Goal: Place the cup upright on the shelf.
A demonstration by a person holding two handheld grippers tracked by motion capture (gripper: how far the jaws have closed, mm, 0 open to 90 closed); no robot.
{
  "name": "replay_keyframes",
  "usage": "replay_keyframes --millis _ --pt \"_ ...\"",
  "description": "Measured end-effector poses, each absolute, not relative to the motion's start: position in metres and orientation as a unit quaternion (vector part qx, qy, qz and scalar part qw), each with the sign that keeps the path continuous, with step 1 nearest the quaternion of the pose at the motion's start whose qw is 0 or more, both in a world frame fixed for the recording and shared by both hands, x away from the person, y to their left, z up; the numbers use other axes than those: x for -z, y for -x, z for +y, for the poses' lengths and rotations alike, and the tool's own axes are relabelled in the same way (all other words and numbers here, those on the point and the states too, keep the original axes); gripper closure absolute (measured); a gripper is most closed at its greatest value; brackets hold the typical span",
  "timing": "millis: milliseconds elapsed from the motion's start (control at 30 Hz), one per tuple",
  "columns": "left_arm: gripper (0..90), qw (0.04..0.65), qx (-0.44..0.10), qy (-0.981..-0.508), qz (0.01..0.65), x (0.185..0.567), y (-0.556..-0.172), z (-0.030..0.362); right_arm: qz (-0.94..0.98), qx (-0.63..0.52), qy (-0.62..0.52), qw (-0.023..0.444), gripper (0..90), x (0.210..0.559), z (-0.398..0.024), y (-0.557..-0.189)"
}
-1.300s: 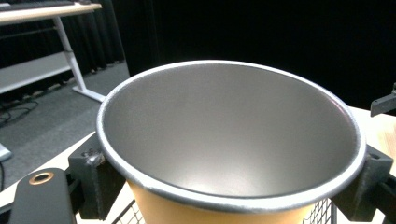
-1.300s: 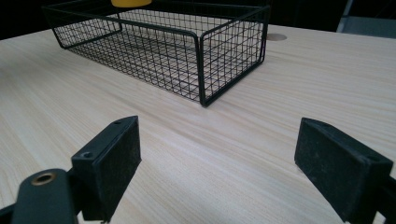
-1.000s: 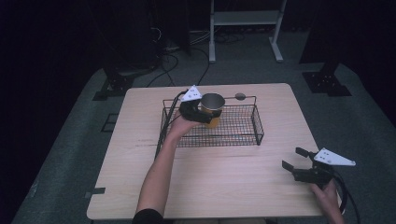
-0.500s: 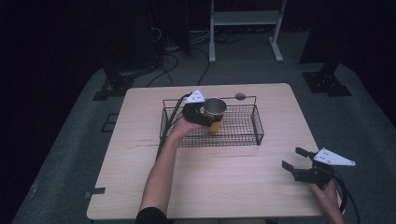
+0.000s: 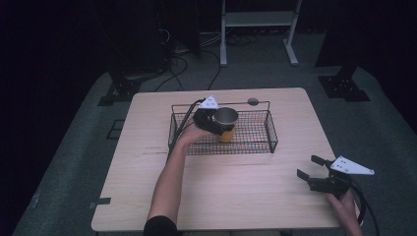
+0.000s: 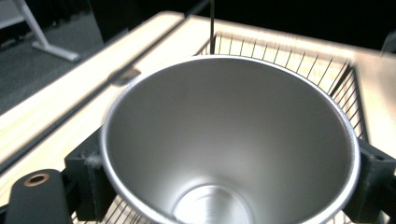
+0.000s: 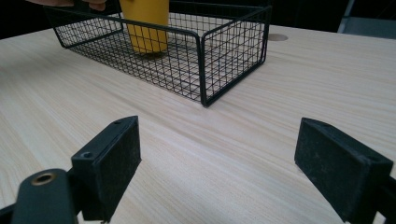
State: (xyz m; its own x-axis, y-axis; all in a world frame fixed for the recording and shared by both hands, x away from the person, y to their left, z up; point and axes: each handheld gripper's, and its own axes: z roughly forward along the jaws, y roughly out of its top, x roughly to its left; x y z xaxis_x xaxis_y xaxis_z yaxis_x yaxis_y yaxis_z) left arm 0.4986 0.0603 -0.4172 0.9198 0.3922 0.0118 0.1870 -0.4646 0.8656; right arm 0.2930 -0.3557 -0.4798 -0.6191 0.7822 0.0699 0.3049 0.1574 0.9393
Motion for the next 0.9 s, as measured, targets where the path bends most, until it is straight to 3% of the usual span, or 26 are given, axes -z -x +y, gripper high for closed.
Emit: replay_keyframes --millis 900 --pt "7.0 0.464 -0.111 -0.864 0.160 0.4144 -0.4955 0.0607 0.726 -0.531 -0.374 0.225 13.4 0.4798 -0.3558 -0.2931"
